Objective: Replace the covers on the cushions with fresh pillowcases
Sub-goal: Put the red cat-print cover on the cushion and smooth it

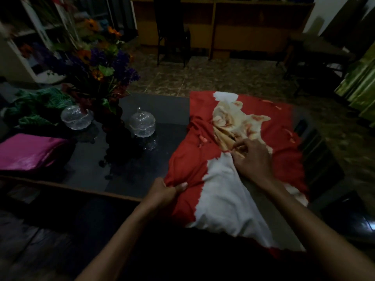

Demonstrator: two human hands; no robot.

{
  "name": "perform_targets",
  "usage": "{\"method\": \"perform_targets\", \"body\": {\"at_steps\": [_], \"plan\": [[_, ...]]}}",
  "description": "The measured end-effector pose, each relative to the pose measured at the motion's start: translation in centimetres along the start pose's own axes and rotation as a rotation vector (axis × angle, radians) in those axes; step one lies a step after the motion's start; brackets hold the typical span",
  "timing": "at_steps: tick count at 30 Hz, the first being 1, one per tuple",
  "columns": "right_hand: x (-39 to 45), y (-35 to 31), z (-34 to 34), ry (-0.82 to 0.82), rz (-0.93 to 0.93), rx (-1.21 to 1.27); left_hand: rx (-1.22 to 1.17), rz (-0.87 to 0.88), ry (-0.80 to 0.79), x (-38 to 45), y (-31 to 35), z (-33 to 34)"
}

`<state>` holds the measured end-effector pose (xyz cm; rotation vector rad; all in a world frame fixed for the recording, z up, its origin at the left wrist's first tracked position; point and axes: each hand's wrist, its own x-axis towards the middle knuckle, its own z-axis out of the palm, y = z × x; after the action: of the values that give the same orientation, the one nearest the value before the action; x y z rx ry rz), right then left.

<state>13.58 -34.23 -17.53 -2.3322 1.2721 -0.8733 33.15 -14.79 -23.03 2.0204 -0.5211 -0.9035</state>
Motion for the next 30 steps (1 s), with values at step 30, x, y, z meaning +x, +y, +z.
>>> {"method": "perform_targets", "body": {"at_steps": [30], "plan": [[-3.0, 6.4, -5.8, 0.17, 0.206, 0.128, 0.431, 0.559, 0.009, -5.3, 4.7, -1.4]]}}
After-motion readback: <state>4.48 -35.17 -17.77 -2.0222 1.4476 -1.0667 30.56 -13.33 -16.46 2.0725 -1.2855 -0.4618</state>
